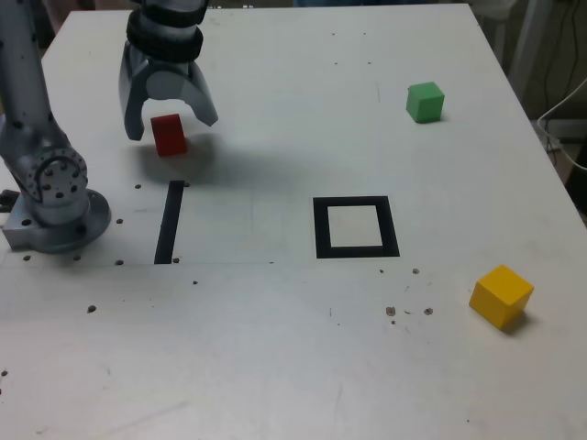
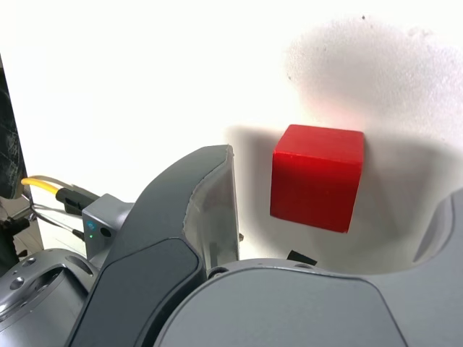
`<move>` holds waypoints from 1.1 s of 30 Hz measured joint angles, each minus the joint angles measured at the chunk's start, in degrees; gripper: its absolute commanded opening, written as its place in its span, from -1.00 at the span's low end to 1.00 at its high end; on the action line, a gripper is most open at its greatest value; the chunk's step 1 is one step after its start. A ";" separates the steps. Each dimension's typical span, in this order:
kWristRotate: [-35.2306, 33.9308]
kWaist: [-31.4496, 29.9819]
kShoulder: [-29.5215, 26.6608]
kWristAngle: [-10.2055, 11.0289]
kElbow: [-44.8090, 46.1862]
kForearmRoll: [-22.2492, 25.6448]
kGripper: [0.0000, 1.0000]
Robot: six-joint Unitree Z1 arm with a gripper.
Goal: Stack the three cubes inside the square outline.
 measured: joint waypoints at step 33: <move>5.65 0.87 1.69 -3.93 -0.47 -3.76 -0.19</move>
